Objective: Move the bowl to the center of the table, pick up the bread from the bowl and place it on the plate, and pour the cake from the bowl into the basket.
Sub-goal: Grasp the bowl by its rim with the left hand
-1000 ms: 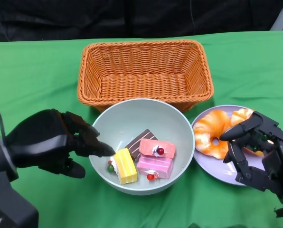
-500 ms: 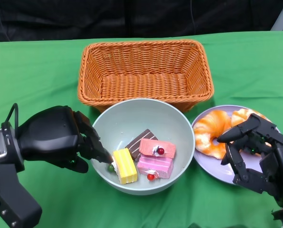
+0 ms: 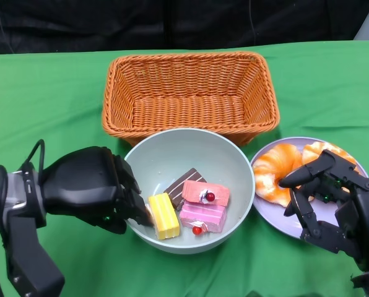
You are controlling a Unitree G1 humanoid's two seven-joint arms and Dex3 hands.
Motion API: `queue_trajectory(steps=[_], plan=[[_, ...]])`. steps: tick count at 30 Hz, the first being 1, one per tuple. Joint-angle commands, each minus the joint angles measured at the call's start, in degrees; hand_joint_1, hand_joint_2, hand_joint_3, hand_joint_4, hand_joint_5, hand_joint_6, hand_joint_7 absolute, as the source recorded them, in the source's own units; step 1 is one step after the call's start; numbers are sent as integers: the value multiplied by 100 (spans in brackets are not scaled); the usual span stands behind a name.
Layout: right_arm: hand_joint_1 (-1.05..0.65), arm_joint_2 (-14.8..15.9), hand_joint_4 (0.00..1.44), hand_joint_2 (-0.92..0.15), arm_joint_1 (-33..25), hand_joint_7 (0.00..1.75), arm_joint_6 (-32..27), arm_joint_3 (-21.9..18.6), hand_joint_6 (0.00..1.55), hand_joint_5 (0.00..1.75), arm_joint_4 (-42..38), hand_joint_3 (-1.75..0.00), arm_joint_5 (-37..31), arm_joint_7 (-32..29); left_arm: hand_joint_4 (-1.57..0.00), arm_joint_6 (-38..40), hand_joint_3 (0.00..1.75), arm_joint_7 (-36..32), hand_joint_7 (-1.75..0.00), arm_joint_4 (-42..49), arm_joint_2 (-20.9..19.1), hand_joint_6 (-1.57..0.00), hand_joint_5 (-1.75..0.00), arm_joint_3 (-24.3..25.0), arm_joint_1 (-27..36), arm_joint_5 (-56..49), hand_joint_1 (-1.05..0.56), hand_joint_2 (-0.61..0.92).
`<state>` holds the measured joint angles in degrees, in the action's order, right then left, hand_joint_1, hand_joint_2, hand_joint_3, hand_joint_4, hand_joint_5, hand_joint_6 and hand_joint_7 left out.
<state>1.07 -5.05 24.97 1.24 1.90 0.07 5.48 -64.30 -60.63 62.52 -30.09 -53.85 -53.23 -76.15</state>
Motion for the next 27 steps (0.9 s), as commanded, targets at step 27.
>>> queue_trajectory(steps=[27], plan=[[-15,8,70,-71,-52,119,30,30,72,149,73,-73,16,-101,-96,516,1,2152,0,125,332,-92,0,-64,17,928,-46,90]])
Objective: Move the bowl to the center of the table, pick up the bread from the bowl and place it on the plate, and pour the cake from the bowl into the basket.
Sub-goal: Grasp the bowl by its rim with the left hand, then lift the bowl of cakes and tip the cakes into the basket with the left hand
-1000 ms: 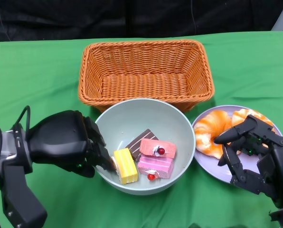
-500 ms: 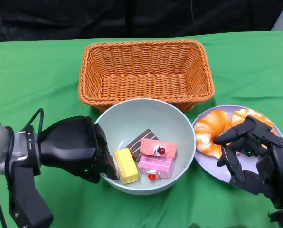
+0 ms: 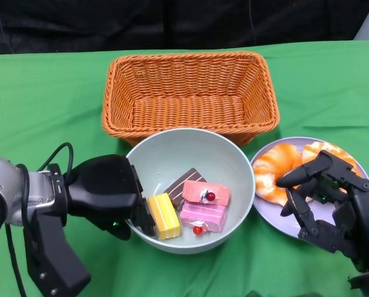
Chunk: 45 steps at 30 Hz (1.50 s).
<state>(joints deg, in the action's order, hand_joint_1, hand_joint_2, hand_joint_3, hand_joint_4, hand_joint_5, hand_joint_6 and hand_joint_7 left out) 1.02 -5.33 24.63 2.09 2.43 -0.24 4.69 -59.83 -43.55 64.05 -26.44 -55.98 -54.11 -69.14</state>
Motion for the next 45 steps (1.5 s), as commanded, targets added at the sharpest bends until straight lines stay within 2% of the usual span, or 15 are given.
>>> queue_trajectory(steps=[1,7,11,12,13,14,16,21,23,25,27,30,41,43,45], plan=[[-15,14,70,-71,-21,118,71,-58,72,149,13,-72,62,-14,-94,104,1,577,0,-58,-32,-89,0,197,146,305,-45,90],[-16,26,70,-72,-4,118,29,-62,72,149,17,-69,74,-8,-96,268,1,805,-2,-218,-22,-92,-1,333,328,492,-37,90],[-14,22,71,-73,9,118,17,-70,72,149,-2,-68,53,-30,-120,267,1,531,-10,-249,2,-112,-14,342,370,455,-33,91],[-14,23,71,-73,12,118,28,-71,72,148,-10,-68,43,-34,-120,254,0,425,-9,-228,16,-119,-34,348,388,455,-33,91],[-14,23,71,-73,14,118,43,-72,72,148,-17,-68,36,-37,-106,231,3,335,-12,-191,29,-124,-81,347,399,454,-32,91],[-13,23,71,-73,14,118,53,-71,72,148,-22,-68,34,-38,-89,210,8,268,-41,-157,40,-115,-126,342,405,452,-31,92],[-13,21,71,-73,25,118,66,-75,72,148,-42,-69,35,-41,-78,144,13,176,-92,-72,58,-92,-155,312,397,439,-30,92],[-13,7,71,-72,13,118,39,-78,73,148,-26,-69,-6,-85,-76,-151,19,34,-119,135,68,-81,-166,340,416,508,-29,92],[-13,3,71,-72,10,118,44,-76,73,149,-26,-70,-19,-103,-74,-270,22,-16,-134,205,75,-76,-173,404,440,585,-26,92],[-13,7,71,-72,12,118,70,-72,72,149,-43,-70,-31,-115,-73,-364,25,-36,-162,270,90,-63,-174,511,488,706,-23,92],[-13,6,71,-72,16,118,86,-74,72,149,-62,-70,-28,-118,-73,-425,25,-60,-171,314,103,-58,-175,641,547,841,-22,92],[-13,-14,71,-73,8,118,50,-71,72,149,-51,-69,-15,-130,-75,-697,22,-56,-174,389,148,-57,-175,921,657,1159,-18,91],[-9,-10,70,-76,-20,121,23,-87,69,149,-32,-65,-40,-169,-80,-2161,38,1652,-175,312,46,-56,-175,1890,894,2673,-22,92],[-9,-1,70,-77,-9,121,43,-94,69,150,-57,-65,-41,-164,-83,-2363,47,2000,-174,268,21,-59,-175,2039,932,2944,-24,90],[-9,2,70,-77,-3,121,56,-100,69,150,-79,-64,-37,-159,-85,-2551,69,2320,-163,199,-5,-66,-175,2177,968,3234,-25,82]])
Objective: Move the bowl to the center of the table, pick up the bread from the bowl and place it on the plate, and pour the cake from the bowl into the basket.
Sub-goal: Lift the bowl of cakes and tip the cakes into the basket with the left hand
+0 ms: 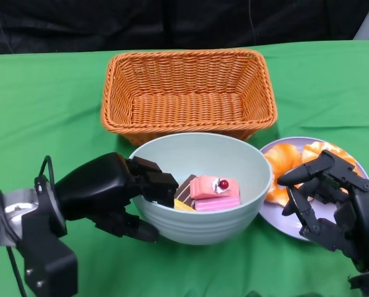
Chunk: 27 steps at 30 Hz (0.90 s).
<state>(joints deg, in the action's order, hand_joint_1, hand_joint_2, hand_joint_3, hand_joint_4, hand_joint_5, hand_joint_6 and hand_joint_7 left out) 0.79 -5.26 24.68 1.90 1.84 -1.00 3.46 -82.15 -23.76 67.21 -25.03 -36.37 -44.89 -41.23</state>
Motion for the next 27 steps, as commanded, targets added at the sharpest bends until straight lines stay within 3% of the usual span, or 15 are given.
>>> queue_trajectory(steps=[1,9,11,15,18,22,27], plan=[[-9,27,70,-77,-2,121,60,-87,69,149,-41,-64,47,-32,-85,-414,77,512,-151,-156,-161,-73,-175,271,57,627,-26,79],[-10,33,70,-78,-10,121,-12,-104,69,149,-48,-62,85,2,-86,-612,94,1718,-139,-569,-206,-79,-173,381,37,2310,-29,69],[-10,28,70,-78,-17,122,-40,-101,69,149,-41,-61,103,17,-86,-411,111,2109,-140,-764,-180,-80,-174,290,54,3028,-24,58],[-9,24,70,-79,3,122,3,-110,68,149,-121,-60,146,48,-83,398,111,3314,-145,-1423,-91,-76,-175,276,169,4583,-21,59],[-9,19,69,-79,1,122,-31,-107,68,149,-132,-59,117,27,-82,1459,108,4578,-147,-1970,160,-75,-175,569,193,5819,-13,61],[-9,24,70,-80,5,122,-23,-99,68,148,-160,-57,65,6,-85,2298,111,5814,-152,-2026,664,-73,-175,1247,50,6485,-12,60],[-11,25,70,-81,9,121,-21,-91,68,147,-201,-55,83,37,-86,2724,105,6351,-158,-1636,1335,-72,-175,2055,-346,6341,-16,63]])
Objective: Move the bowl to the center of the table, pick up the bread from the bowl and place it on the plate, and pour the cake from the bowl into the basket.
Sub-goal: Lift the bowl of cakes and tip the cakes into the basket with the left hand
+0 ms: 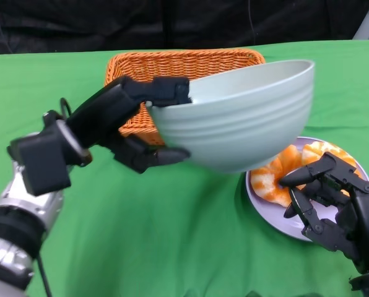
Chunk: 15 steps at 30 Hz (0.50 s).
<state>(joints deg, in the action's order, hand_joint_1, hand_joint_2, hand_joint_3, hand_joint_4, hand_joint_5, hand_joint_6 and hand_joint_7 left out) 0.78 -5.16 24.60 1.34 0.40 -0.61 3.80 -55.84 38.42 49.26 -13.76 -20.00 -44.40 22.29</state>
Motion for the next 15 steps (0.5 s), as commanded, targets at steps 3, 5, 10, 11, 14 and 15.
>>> queue_trajectory(steps=[3,5,10,11,14,15], plan=[[-12,35,70,-81,30,121,50,-39,68,147,-163,-53,2,-12,-85,323,102,150,-166,390,510,-68,-175,765,-667,-220,-17,65],[-12,36,71,-81,42,121,75,-37,68,147,-202,-52,-33,-25,-84,524,100,116,-170,524,695,-65,-175,957,-851,-341,-17,66],[-12,33,71,-82,61,123,82,-25,68,148,-257,-51,-73,-36,-83,1082,117,64,-166,815,1113,-66,-175,1394,-1264,-508,-15,59],[-12,31,71,-82,66,124,89,-24,67,149,-269,-51,-77,-40,-83,1142,118,68,-163,857,1160,-66,-175,1468,-1315,-543,-15,59],[-12,19,72,-82,61,126,26,-17,67,149,-251,-51,-94,-66,-83,1476,116,36,-156,1054,1340,-70,-175,1722,-1584,-583,-18,60],[-12,24,72,-82,65,126,44,-18,67,149,-270,-51,-87,-60,-83,1602,115,-51,-155,1132,1391,-71,-175,1789,-1695,-634,-18,60]])
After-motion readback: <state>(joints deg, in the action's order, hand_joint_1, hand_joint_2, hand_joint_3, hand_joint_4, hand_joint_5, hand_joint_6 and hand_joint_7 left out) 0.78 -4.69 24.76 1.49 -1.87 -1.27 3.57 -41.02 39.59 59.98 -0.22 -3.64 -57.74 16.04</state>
